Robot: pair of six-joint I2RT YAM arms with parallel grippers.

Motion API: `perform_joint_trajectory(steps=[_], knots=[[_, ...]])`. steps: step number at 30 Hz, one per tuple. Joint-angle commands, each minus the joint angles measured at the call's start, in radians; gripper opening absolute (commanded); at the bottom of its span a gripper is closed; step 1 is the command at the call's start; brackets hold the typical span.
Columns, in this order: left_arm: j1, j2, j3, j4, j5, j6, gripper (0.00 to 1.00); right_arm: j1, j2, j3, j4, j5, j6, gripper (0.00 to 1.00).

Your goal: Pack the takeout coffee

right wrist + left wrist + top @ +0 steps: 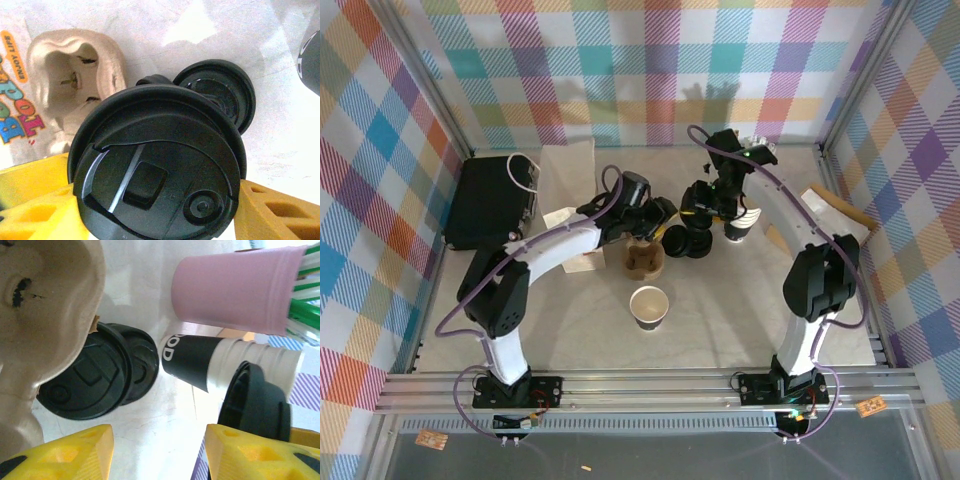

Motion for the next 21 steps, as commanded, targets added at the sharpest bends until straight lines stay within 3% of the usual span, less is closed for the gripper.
perform_joint_trajectory(steps=[1,9,17,21], knots=[[-0.011,-0.124,0.011,-0.069,-0.051,0.043,0.51,0.026,-0.097,0.026,-0.068,0.021,-0.032,0.49],[-0.032,-0.369,-0.005,-0.313,-0.149,0.144,0.49,0.165,-0.233,0.009,-0.192,0.087,-0.049,0.49],[-0.028,-0.678,-0.07,-0.733,-0.392,0.305,0.48,0.48,-0.313,-0.08,-0.231,0.205,-0.04,0.49],[-0.026,-0.796,-0.124,-0.868,-0.442,0.326,0.48,0.605,-0.299,-0.133,-0.212,0.268,-0.046,0.49]])
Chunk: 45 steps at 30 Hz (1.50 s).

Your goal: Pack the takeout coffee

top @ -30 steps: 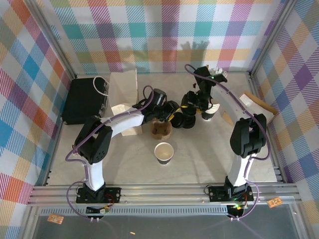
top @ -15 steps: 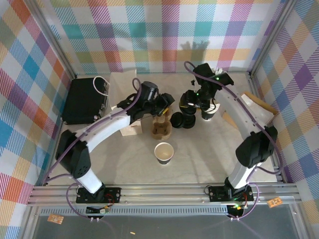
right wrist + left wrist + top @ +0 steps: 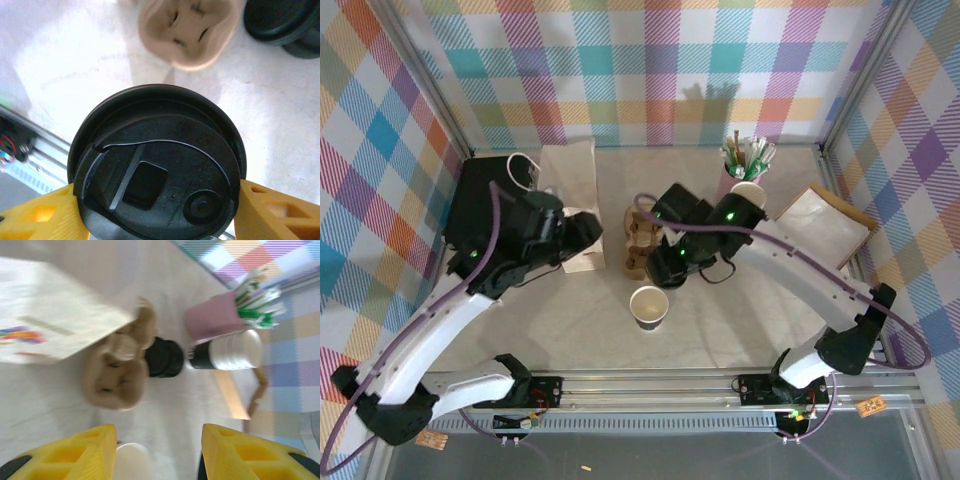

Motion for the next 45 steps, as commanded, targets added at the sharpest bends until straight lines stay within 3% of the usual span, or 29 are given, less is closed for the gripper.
perform_joint_trajectory(steps=[1,7,14,45], knots=[[-0.001,-0.073,-0.065,-0.22,-0.091,0.057,0.49,0.066,0.017,-0.05,-0.017,0.077,-0.017,0.49],[0.001,-0.187,-0.192,-0.274,-0.084,0.034,0.49,0.137,0.075,-0.086,0.02,0.115,-0.036,0.5],[0.0,-0.22,-0.267,-0.276,-0.027,0.026,0.5,0.159,0.145,-0.084,0.057,0.122,-0.068,0.51],[0.0,-0.236,-0.306,-0.251,-0.005,0.016,0.52,0.161,0.228,-0.145,0.138,0.097,-0.045,0.6]])
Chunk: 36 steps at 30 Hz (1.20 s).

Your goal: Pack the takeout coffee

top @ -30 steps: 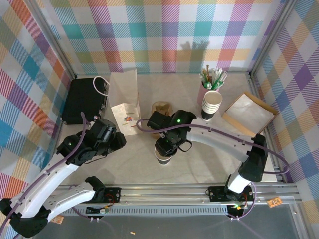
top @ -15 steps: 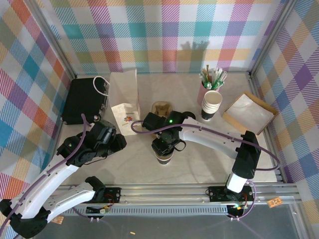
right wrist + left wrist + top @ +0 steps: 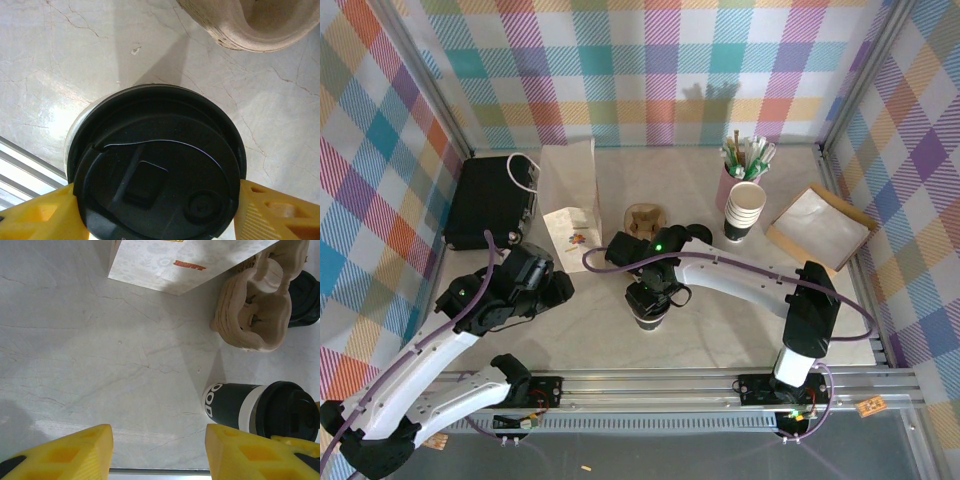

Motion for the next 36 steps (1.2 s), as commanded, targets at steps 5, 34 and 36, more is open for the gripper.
perform_joint_trajectory(steps=[5,34,36], knots=[[0.0,-0.021,-0.016,-0.007,0.01,-0.004,0.52,0.008,0.014,-0.005,0.006,-0.022,0.023,0.62],[0.0,-0.027,-0.017,-0.03,0.038,0.031,0.53,0.026,-0.011,0.021,-0.039,-0.037,0.103,0.87],[0.0,-0.02,-0.018,-0.019,0.06,0.039,0.53,0.026,-0.022,0.044,-0.063,-0.029,0.12,0.89]])
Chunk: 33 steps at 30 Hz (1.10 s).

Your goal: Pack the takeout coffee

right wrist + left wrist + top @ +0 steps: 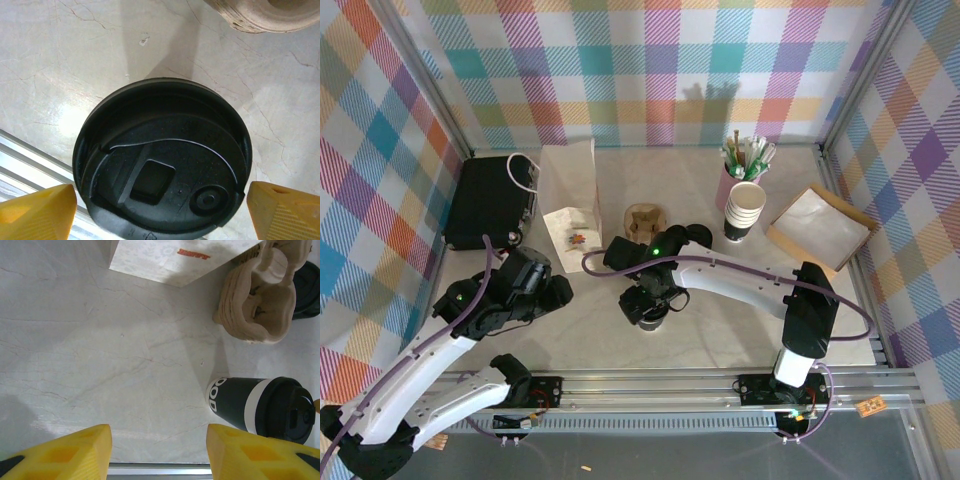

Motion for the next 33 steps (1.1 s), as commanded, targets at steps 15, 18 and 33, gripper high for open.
perform_joint_trajectory(steps=[15,18,33], knots=[[-0.112,0.141,-0.072,0.365,0.281,-0.045,0.46,-0.313,-0.384,-0.304,0.157,-0.396,0.183,0.47],[-0.127,0.17,-0.113,0.457,0.294,-0.092,0.42,-0.353,-0.401,-0.374,0.206,-0.448,0.196,0.39],[-0.132,0.261,-0.202,0.609,0.322,-0.16,0.33,-0.372,-0.326,-0.41,0.318,-0.555,0.213,0.28]])
